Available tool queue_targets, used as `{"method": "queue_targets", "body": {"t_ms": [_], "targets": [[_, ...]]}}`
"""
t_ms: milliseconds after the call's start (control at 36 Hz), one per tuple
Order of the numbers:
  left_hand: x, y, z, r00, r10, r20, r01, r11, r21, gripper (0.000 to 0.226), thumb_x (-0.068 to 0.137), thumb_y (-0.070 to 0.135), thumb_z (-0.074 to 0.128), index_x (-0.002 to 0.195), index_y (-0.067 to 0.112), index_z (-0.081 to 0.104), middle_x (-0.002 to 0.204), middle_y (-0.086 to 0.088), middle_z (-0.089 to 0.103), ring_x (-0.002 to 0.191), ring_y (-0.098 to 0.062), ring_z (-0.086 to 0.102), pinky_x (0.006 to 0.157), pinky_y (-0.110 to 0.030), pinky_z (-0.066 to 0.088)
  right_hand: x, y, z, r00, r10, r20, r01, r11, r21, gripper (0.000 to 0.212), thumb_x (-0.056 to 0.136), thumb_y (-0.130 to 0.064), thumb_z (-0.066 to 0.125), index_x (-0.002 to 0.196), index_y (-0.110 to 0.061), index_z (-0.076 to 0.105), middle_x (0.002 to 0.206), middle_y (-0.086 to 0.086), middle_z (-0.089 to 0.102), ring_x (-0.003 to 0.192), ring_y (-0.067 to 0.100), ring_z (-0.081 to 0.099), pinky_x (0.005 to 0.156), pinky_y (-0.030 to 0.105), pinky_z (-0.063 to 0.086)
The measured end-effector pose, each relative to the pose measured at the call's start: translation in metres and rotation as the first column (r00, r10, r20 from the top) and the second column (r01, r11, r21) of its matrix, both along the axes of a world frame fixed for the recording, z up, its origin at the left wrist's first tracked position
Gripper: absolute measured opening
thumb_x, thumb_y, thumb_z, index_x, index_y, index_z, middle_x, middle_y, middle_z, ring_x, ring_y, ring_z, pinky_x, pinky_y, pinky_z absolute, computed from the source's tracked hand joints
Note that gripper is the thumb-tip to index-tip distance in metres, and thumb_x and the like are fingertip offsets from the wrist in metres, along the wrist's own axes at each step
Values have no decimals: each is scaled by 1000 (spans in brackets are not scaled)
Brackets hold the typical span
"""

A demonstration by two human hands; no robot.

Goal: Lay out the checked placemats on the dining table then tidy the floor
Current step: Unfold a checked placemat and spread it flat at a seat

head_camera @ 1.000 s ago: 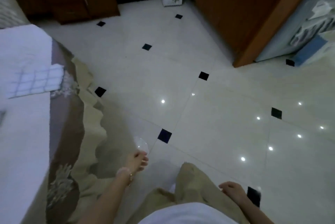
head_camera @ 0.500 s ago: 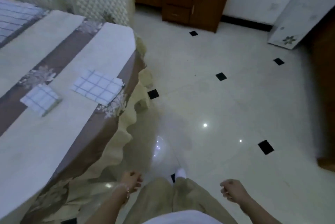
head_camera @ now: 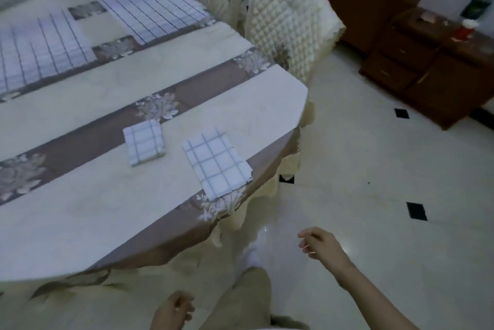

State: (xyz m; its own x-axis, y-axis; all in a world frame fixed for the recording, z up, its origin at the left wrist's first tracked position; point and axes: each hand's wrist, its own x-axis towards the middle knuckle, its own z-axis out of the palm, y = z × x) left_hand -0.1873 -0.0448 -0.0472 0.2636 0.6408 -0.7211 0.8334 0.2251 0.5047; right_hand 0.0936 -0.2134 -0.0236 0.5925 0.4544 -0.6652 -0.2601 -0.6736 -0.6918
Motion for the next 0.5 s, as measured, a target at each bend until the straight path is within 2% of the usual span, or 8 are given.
{"method": "queue_targets", "body": {"t_ms": [56, 111, 194, 250, 306, 361, 417, 500], "targets": [[18, 3, 15, 997, -28, 73, 21, 996, 87, 22, 88, -5, 53, 77, 12, 62, 61, -6, 64, 48, -7, 59, 46, -7, 43, 16, 23, 15, 993, 106, 49, -107, 994, 21, 22, 93, -5, 44, 92, -10, 66, 84, 7, 66, 76, 17, 60, 68, 21, 46], [50, 19, 33, 983, -109, 150, 69, 966, 250, 26, 87, 3, 57, 78, 27, 61, 66, 2, 67, 54, 2, 59, 56, -12, 45, 32, 47, 24, 974, 201, 104, -207, 977, 46, 21, 94, -9, 46, 93, -15, 67, 87, 5, 68, 82, 17, 63, 71, 20, 47], [89, 43, 56, 938, -270, 217, 154, 887, 436, 15, 90, 16, 57, 89, 30, 61, 82, 14, 69, 72, 3, 61, 69, -17, 48, 54, 85, 39, 945, 280, 168, -300, 948, 106, 20, 93, -10, 49, 93, -18, 67, 88, 5, 69, 84, 13, 64, 72, 15, 48], [108, 55, 67, 933, -281, 223, 122, 833, 539, 14, 92, 16, 53, 98, 25, 61, 91, 12, 67, 83, -1, 61, 75, -18, 46, 64, 110, 49, 932, 308, 193, -338, 930, 146, 19, 93, -7, 48, 94, -15, 66, 87, 5, 67, 82, 11, 63, 70, 13, 47], [119, 70, 67, 953, -253, 169, 90, 764, 639, 19, 92, 14, 50, 107, 16, 62, 100, 4, 65, 93, -12, 60, 81, -23, 45, 70, 135, 56, 911, 349, 220, -388, 906, 170, 20, 93, -4, 47, 99, -8, 66, 87, 6, 67, 85, 15, 62, 77, 21, 50], [122, 83, 62, 982, -182, 49, 95, 703, 705, 27, 92, 12, 49, 115, 8, 61, 112, -7, 64, 104, -24, 59, 89, -30, 45, 77, 159, 57, 889, 389, 242, -435, 883, 179, 20, 92, -1, 47, 102, -3, 65, 89, 7, 68, 89, 18, 62, 86, 31, 50], [119, 94, 51, 988, -121, -98, 155, 691, 706, 35, 90, 12, 51, 123, 4, 58, 125, -14, 60, 115, -31, 56, 99, -36, 42, 83, 181, 56, 860, 431, 273, -483, 860, 163, 20, 92, -2, 48, 102, -8, 65, 94, 4, 67, 94, 17, 61, 87, 30, 49], [110, 97, 31, 962, -87, -258, 245, 690, 682, 47, 93, 20, 48, 138, 7, 44, 146, -9, 42, 135, -28, 40, 111, -39, 30, 91, 211, 53, 804, 495, 330, -556, 823, 118, 21, 93, -8, 49, 106, -14, 64, 102, 2, 66, 98, 16, 59, 85, 26, 46]]}}
